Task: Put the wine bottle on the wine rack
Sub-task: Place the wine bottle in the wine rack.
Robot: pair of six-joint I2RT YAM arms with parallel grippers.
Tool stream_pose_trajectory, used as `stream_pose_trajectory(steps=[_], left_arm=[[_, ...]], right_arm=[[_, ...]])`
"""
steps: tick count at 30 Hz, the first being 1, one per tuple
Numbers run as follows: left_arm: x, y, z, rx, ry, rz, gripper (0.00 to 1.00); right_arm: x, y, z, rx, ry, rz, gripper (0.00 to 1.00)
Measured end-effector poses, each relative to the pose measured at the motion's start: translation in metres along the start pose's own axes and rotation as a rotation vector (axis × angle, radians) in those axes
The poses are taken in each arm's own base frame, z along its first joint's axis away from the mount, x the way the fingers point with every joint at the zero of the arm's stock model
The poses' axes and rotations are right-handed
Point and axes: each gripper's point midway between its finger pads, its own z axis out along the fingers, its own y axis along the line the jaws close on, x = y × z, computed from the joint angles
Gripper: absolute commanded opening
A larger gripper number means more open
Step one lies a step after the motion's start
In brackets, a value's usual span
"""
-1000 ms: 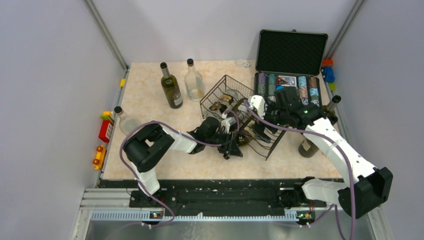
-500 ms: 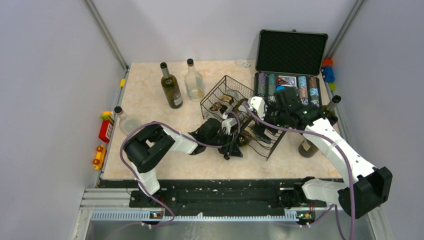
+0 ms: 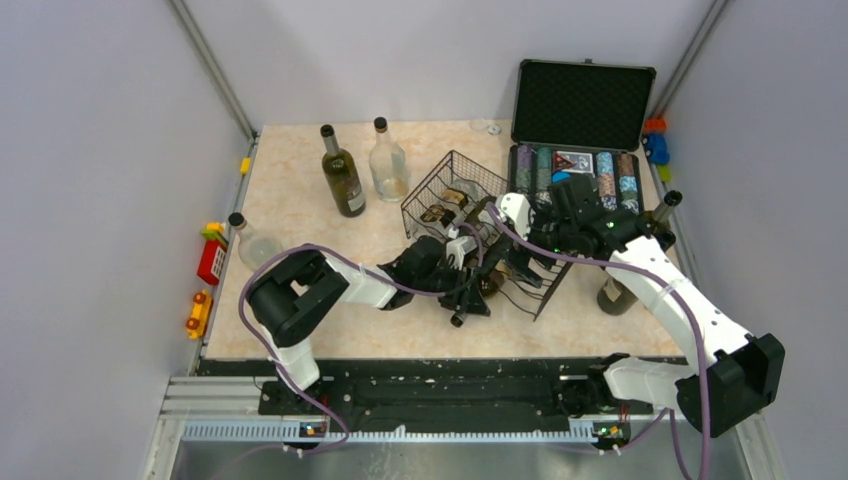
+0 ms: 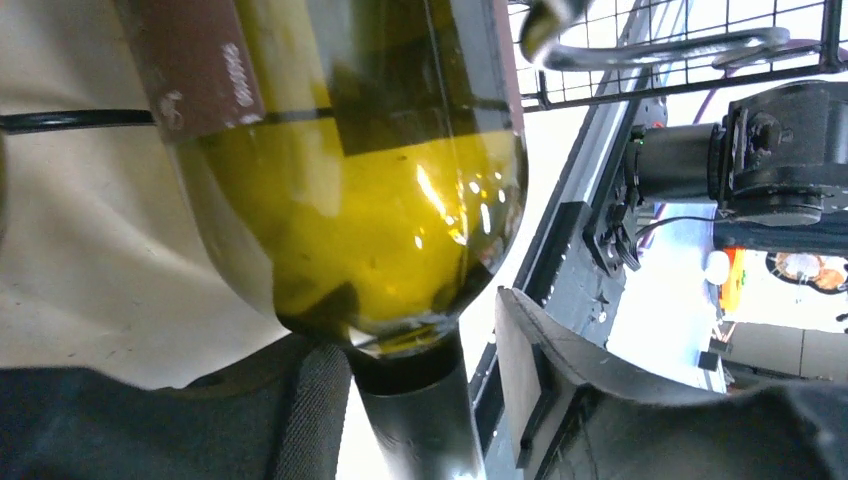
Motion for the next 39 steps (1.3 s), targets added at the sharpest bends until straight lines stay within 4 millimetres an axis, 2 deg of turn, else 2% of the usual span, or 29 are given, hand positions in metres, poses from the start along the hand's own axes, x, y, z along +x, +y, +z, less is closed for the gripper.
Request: stream_pose_trajectory(steps=[8, 22, 29, 36, 39], left_arm=[[0.002, -0.006, -0.001, 0.006, 0.009, 0.017, 0.65], [0.008, -0.002, -0.011, -0.033, 0.022, 0.076, 0.63], [0.01, -0.005, -0.023, -0.042, 0.01, 0.12, 0.46], [0.013, 0.009, -0.026, -0.098, 0.009, 0.102, 0.07], [0.014, 0.01, -0.026, -0.101, 0.01, 0.093, 0.05]], right_arm=[[0.001, 0.0, 0.0, 0.003, 0.003, 0.001, 0.97], [0.003, 0.002, -0.002, 0.008, 0.002, -0.002, 0.97], [0.006, 0.003, 0.0, 0.003, 0.007, 0.001, 0.97], [0.006, 0.003, 0.0, 0.003, 0.006, 0.001, 0.97], [0.006, 0.003, 0.0, 0.003, 0.007, 0.001, 0.97]])
